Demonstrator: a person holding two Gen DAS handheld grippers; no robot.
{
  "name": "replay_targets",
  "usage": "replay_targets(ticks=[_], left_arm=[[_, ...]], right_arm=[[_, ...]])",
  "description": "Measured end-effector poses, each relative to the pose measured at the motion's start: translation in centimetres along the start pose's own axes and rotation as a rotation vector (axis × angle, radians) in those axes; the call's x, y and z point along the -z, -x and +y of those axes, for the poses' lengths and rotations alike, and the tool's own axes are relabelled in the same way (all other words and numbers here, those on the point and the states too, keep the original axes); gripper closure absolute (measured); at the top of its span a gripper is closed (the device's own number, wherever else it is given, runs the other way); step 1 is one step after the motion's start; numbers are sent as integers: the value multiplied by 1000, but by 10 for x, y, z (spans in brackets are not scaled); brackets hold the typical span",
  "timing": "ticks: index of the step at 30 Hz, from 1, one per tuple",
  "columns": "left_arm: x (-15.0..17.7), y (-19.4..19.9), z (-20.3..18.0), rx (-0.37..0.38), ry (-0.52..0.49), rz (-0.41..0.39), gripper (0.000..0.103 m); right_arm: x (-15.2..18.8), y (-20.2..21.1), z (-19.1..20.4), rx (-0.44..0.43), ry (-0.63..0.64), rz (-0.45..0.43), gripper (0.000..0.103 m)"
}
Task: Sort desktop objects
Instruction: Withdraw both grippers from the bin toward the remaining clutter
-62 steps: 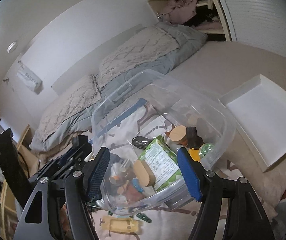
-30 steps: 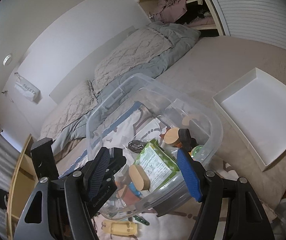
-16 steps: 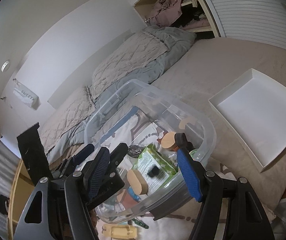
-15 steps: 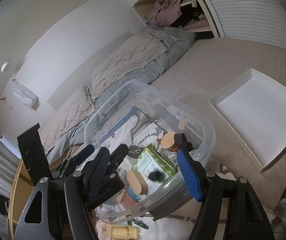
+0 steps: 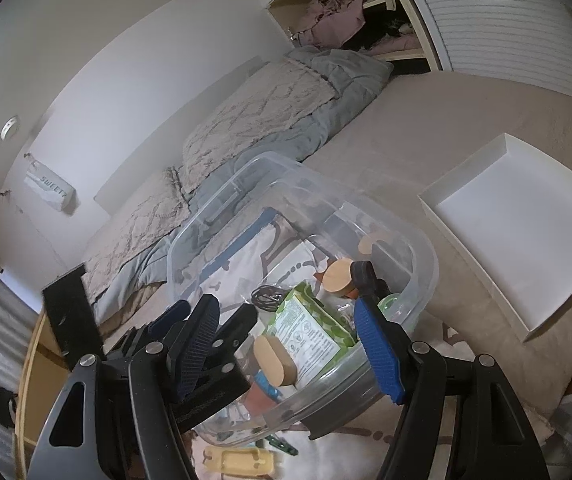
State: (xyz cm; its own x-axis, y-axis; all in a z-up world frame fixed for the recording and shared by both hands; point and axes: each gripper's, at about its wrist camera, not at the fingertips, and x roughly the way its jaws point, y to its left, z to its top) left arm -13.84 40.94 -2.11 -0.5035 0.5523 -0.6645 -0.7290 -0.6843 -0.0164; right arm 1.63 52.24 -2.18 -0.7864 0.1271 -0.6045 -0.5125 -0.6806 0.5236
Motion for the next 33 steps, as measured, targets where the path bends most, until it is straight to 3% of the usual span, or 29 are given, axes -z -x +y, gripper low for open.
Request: replay_targets(ticks=[7, 15, 22, 29, 30, 31, 33], left_arm=[[3, 18, 0, -27, -25, -1, 11], [11, 30, 8, -46, -16, 23, 11], [18, 39, 19, -57, 0, 34, 11], [27, 57, 33, -100, 28, 26, 11], [29, 62, 36, -123, 30, 21, 11], [30, 65, 38, -136, 31, 18, 10], [33, 73, 44, -164, 42, 11, 3]], right_arm=[[1, -10, 0, 78, 29, -8, 33], [8, -14, 14, 192, 157, -6, 33], [16, -20, 24, 231, 214, 60, 33], [24, -9, 37, 247, 252, 11, 33], [25, -8, 39, 247, 255, -3, 26], [25, -6, 42, 250, 261, -21, 9], [25, -2, 47, 248, 280, -53, 0]])
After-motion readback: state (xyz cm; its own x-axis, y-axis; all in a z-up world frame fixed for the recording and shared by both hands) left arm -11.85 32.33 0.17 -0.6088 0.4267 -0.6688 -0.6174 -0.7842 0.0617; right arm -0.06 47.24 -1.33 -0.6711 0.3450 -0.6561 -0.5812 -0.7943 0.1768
